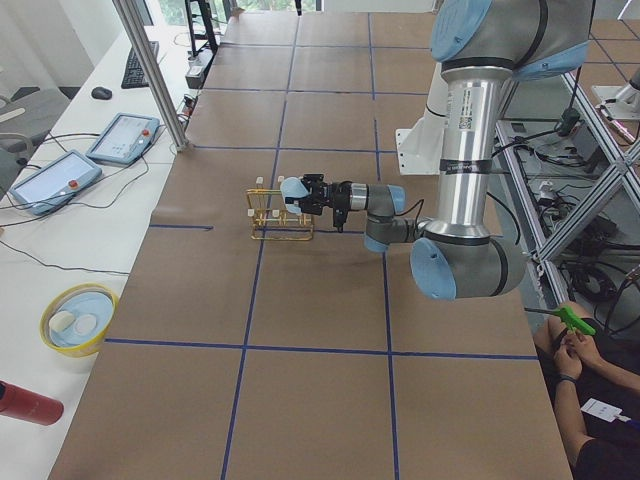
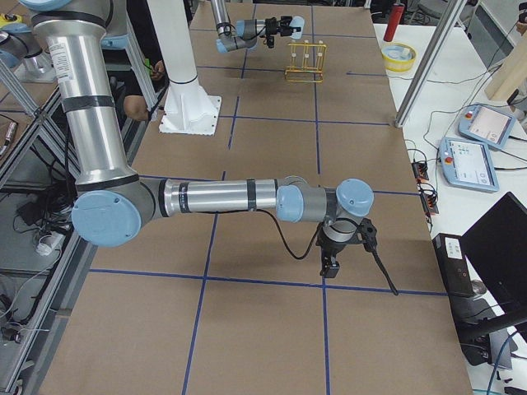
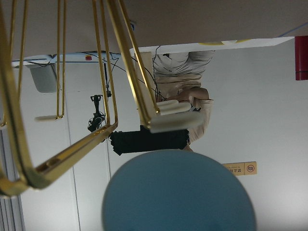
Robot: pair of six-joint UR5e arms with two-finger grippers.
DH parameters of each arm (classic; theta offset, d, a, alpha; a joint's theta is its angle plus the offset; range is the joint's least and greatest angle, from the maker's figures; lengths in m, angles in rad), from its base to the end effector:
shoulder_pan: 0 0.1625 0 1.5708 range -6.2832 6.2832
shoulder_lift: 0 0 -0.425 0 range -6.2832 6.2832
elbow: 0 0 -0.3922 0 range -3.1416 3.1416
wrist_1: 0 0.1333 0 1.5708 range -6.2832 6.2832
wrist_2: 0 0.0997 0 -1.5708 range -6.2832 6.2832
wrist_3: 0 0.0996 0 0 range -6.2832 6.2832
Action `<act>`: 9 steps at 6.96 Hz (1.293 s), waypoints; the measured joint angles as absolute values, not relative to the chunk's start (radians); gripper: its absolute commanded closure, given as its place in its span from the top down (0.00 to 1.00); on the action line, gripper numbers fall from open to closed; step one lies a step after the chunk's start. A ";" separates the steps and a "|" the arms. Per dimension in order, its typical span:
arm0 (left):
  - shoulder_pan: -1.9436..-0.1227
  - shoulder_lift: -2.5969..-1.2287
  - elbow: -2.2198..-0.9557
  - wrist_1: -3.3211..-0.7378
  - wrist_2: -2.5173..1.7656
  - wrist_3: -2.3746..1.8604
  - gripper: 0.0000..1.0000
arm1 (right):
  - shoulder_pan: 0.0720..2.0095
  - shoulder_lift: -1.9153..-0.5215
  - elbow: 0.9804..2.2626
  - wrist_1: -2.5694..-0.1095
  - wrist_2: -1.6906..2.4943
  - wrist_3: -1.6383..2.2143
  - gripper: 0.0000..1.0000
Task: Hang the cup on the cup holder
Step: 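Carry the inverted cup with the left gripper onto a rack hook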
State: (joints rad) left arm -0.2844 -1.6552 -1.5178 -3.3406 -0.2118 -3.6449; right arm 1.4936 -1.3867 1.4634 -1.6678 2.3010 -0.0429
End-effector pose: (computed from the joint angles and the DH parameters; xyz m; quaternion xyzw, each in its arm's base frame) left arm 0.3436 -0.3408 0.4718 0.2314 -0.6859 0.6345 0.2708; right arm 0.0229 -0.5705 0.6265 -0.0156 -0.3568 -0.0524 0.9326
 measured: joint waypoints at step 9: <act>-0.282 -1.657 -1.480 -3.339 -0.225 -3.699 1.00 | 1.494 -1.387 1.463 -1.668 2.301 -0.043 1.00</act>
